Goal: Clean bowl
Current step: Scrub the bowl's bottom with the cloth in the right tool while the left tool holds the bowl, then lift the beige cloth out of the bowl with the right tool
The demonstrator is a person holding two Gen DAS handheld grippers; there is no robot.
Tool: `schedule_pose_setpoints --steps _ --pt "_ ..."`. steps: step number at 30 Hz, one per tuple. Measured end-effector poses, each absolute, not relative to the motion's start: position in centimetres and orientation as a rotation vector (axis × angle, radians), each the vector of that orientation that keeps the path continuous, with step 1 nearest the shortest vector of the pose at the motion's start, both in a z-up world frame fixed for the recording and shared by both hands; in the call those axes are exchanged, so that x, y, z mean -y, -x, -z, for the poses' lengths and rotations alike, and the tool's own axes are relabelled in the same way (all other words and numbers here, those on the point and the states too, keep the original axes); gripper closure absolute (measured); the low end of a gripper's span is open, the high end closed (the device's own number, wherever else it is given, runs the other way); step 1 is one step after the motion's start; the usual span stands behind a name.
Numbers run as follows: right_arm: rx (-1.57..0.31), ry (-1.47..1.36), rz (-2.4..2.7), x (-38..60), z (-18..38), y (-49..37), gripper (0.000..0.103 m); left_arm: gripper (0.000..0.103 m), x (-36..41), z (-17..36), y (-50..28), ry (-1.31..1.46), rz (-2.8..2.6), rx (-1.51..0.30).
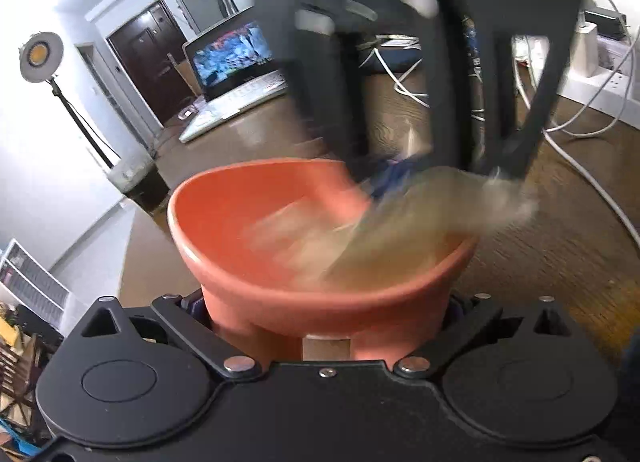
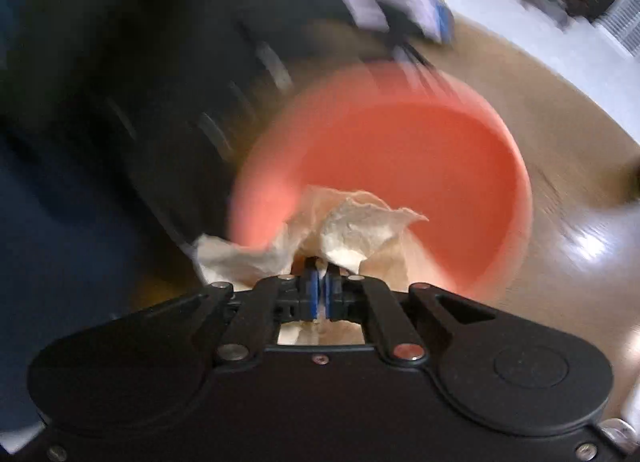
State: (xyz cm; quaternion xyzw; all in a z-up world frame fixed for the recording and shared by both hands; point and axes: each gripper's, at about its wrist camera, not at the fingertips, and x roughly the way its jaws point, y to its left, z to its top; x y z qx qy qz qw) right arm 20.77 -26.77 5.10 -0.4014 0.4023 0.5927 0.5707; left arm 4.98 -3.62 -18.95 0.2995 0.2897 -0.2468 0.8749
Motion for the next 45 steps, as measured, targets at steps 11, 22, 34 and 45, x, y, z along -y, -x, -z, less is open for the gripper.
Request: schedule_pose_setpoints --steps 11,22,34,45 --pt "-0.943 1.121 -1.304 27.7 -3.5 -21.8 0.097 0.004 3.6 18.6 -5.0 -0.629 0.502 -0.56" --pt "-0.746 0.92 -1.253 26.9 -10.9 -26.1 0.097 0.004 3.6 19.0 -5.3 -0.622 0.485 -0.587" --pt "-0.869 0.996 -1.099 11.8 3.8 -26.9 0.097 0.004 3.5 18.8 -4.9 -0.629 0.479 -0.56" --pt "-1.095 0.972 -1.121 15.6 6.8 -23.2 0.097 0.004 3.9 19.1 -5.1 -0.632 0.478 -0.559"
